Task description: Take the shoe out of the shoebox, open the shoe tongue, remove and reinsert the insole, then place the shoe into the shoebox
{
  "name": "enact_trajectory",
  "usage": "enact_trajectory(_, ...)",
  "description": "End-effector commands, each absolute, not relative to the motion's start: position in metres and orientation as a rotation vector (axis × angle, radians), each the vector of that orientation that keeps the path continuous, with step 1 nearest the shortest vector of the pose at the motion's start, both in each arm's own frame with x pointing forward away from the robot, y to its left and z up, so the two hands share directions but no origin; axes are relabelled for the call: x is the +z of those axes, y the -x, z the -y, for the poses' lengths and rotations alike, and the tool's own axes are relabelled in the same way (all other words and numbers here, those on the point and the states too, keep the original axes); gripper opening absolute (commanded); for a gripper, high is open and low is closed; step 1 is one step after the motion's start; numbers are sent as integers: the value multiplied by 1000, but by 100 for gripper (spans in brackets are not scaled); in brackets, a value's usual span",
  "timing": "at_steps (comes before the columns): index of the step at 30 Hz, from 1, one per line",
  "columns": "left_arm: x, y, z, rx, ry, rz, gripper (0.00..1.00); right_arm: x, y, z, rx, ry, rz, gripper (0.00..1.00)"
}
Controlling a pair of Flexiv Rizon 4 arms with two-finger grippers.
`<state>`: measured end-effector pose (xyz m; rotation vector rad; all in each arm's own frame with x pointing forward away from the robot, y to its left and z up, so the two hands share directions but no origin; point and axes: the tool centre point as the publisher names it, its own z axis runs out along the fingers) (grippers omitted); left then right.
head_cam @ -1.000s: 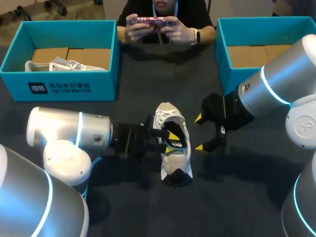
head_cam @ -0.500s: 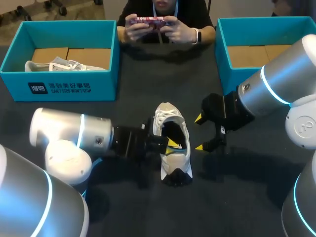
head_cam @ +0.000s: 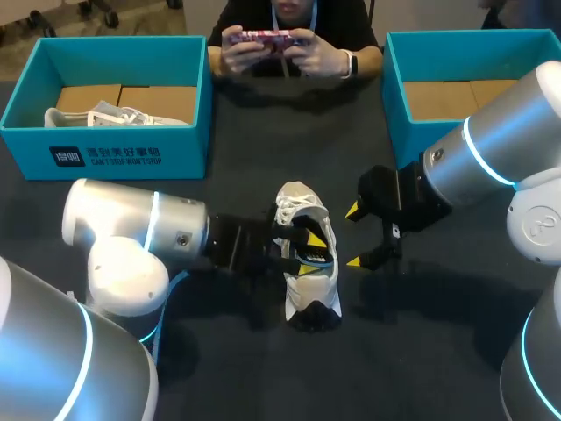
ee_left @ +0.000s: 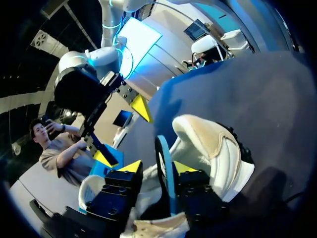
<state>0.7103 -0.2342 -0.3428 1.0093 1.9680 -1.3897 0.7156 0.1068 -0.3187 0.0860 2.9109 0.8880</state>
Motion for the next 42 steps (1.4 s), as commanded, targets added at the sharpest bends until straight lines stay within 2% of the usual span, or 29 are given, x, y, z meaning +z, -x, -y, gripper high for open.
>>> enact_trajectory(1, -333, -709, 224, -1383, -1022, -1974, 51, -319, -715, -107, 888, -86, -2909, 100)
enact_trajectory(8, -311, -709, 218, -1370, -1053, -1973, 54, -319, -715, -107, 888, -86, -2909, 100)
enact_trajectory(11, -304, -708, 215, -1356, -1083, -1989, 63, -319, -715, -107, 888, -86, -2909, 100)
enact_trajectory(13, -303, -707, 214, -1357, -1102, -2003, 75, -319, -715, -107, 888, -86, -2909, 100)
enact_trajectory(28, -308, -704, 232, -1405, -1131, -2019, 70, -319, -715, -107, 888, -86, -2909, 100)
enact_trajectory(30, -307, -701, 231, -1411, -1143, -2020, 72, -319, -715, -107, 888, -86, -2909, 100)
enact_trajectory(35, -300, -702, 223, -1412, -1156, -2025, 84, -319, -715, -107, 888, -86, -2909, 100)
enact_trajectory(42, -291, -704, 215, -1411, -1181, -2042, 92, -319, -715, -107, 888, -86, -2909, 100)
